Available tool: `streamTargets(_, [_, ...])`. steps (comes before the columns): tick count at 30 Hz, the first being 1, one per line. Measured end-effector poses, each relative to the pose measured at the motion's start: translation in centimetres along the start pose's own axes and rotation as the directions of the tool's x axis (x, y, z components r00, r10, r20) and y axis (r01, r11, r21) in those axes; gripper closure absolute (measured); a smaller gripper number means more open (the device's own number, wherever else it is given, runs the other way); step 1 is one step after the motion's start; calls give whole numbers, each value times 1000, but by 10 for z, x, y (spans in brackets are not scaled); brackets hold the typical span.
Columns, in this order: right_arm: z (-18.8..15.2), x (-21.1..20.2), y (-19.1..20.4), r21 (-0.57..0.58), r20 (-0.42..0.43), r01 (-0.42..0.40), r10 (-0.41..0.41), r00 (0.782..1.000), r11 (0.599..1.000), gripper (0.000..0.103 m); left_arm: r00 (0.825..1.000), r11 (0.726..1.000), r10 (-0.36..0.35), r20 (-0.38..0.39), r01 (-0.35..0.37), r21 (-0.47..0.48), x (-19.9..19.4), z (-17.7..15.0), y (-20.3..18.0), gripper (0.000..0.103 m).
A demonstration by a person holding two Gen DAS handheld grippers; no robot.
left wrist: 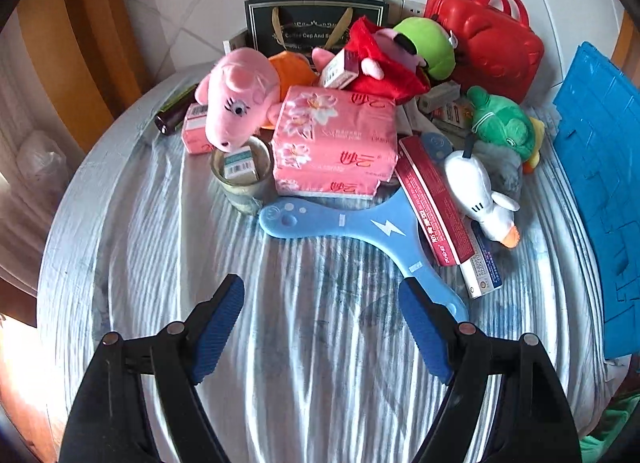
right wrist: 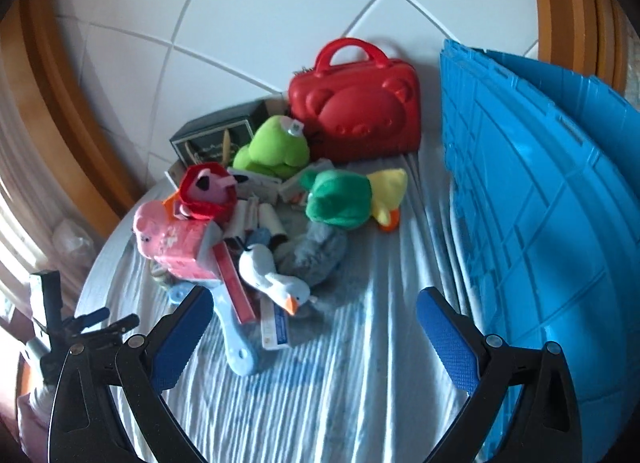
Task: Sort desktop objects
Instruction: 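Grasp the red box with the left tool while the right tool grasps the white goose plush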
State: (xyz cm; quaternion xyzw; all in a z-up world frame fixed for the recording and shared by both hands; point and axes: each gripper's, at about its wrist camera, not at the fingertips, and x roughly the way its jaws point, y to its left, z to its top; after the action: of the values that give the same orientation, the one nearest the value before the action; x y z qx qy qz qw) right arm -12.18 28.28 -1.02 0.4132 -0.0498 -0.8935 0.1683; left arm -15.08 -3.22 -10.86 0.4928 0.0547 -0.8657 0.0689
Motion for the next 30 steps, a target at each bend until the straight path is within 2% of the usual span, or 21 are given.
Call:
streamTargets(4, [-12,35,-9,9,-73,33,-33,997,999,0,998,998,-49,-25,49,-35,30,5,-29,24])
streamTargets(9, [-21,79,-19,-3,-152,30,-30,988,1000,0,997,996,-78,2,78,-47,63,25,-72,24])
streamTargets(14, [-16,110,-27,-35,-178,30,-36,983,999,0,998,998,-63,20,63,-16,98,45,-104,24])
streamTargets(17, [-11,126,-26,-64,-173,27,-37,984,998,0,999,999,-35,-35,35,-6,127,48,-112,35])
streamTargets(18, [-9,132,-24,-77,-173,23,-37,984,997,0,998,999,-36,-56,36,-16,136,48,-111,53])
streamTargets(19, [-9,137,-22,-85,-175,18,-32,984,996,0,996,999,-47,-71,45,-31,143,48,-108,64])
streamTargets(20, [-8,144,-18,-95,-181,5,-23,983,995,0,997,999,-28,-68,26,-30,144,48,-107,69])
streamTargets(21, [-7,149,-15,-106,-188,-5,-15,982,994,0,997,999,-48,-57,46,-21,141,49,-106,73])
streamTargets(24, [-6,165,4,-152,-206,-43,11,978,987,0,997,998,-70,-38,70,10,119,47,-99,76])
streamTargets(27, [-4,179,32,-200,-208,-92,49,977,975,0,999,997,-48,-15,48,63,100,40,-91,78])
streamTargets(30, [-5,195,55,-248,-221,-111,55,974,963,0,999,996,-40,-31,42,73,104,34,-81,78])
